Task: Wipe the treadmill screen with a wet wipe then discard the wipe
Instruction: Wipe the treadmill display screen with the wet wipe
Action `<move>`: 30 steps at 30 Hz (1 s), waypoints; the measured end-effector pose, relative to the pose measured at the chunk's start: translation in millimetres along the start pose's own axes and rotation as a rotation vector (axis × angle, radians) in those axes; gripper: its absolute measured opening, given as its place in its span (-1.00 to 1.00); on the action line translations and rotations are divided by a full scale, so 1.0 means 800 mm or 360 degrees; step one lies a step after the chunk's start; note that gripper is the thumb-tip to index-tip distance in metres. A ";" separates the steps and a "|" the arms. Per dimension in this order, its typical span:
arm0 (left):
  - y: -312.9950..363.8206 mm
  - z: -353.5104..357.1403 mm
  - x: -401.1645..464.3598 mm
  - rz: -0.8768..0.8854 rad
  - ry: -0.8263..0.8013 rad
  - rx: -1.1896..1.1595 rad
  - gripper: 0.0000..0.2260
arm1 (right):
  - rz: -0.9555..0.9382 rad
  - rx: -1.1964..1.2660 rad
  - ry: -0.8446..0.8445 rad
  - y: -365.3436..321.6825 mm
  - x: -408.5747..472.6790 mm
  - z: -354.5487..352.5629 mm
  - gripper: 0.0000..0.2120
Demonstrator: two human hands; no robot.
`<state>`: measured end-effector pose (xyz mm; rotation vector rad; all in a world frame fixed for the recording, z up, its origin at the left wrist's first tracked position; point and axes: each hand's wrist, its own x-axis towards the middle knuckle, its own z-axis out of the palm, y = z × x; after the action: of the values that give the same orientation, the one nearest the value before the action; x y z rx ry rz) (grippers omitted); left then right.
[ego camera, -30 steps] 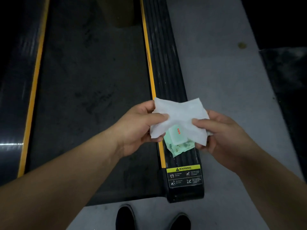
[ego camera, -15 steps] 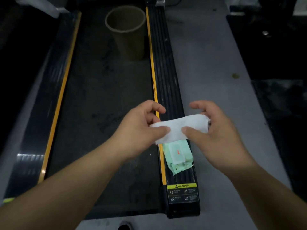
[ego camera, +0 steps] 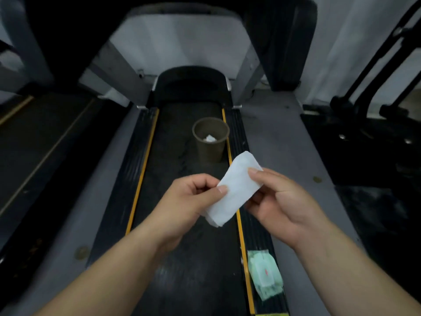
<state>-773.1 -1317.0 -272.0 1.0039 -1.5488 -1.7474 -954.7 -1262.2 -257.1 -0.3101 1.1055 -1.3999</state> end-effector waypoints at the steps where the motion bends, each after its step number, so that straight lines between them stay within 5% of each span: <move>1: 0.020 -0.014 -0.007 0.0037 -0.0004 -0.0002 -0.85 | 0.0057 0.0058 -0.0029 -0.007 -0.006 0.026 -0.62; 5: 0.097 -0.065 -0.021 0.0119 0.0019 0.0036 -0.86 | 0.0224 -0.0003 -0.0102 -0.038 -0.025 0.112 -0.55; 8: 0.146 -0.100 -0.013 0.0170 0.0107 0.0109 -0.82 | 0.0068 -0.0060 -0.0126 -0.073 -0.022 0.161 -0.68; 12: 0.199 -0.155 0.018 0.0377 0.0396 0.0749 -0.23 | -0.0645 -0.0517 0.0059 -0.121 0.006 0.210 -0.85; 16: 0.249 -0.202 0.060 0.0491 0.0468 0.1420 0.02 | -0.1304 -0.1252 0.0305 -0.164 0.055 0.243 -0.59; 22: 0.334 -0.263 0.174 0.0573 0.0568 0.1973 -0.01 | -0.1798 -0.1722 0.0380 -0.256 0.162 0.298 -0.58; 30: 0.519 -0.333 0.401 0.0557 0.0660 0.2144 -0.07 | -0.1888 -0.1672 0.0397 -0.447 0.351 0.402 -0.61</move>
<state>-744.0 -1787.6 79.4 1.3826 -2.3545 -0.0384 -990.2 -1723.8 52.6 -1.8089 1.9542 -1.7083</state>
